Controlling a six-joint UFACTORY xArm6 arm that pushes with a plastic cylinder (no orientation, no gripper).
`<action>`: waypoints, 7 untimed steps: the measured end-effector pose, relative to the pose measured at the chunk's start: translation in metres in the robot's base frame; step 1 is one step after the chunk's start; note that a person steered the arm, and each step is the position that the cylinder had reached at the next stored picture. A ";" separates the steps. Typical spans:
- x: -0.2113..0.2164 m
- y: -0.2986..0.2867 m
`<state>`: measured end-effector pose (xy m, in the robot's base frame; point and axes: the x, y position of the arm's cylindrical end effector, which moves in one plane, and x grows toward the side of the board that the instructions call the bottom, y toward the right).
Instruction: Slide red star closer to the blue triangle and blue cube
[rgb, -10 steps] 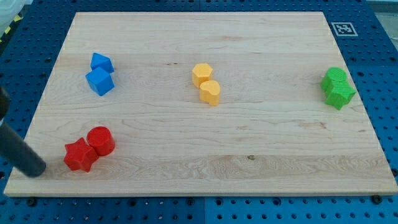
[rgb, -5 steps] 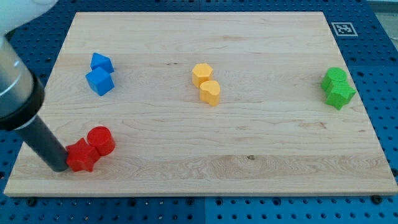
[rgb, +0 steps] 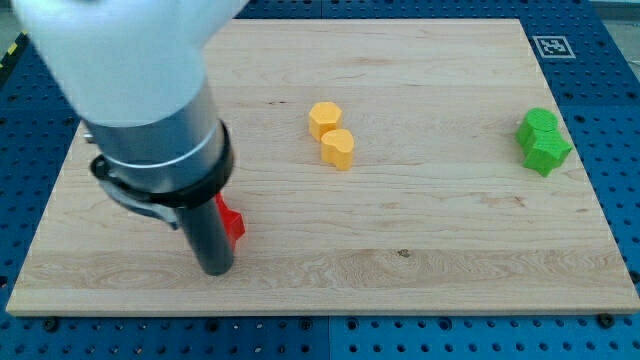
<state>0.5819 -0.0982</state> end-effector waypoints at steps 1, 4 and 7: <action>-0.007 0.020; 0.020 -0.027; -0.037 0.005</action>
<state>0.5447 -0.0929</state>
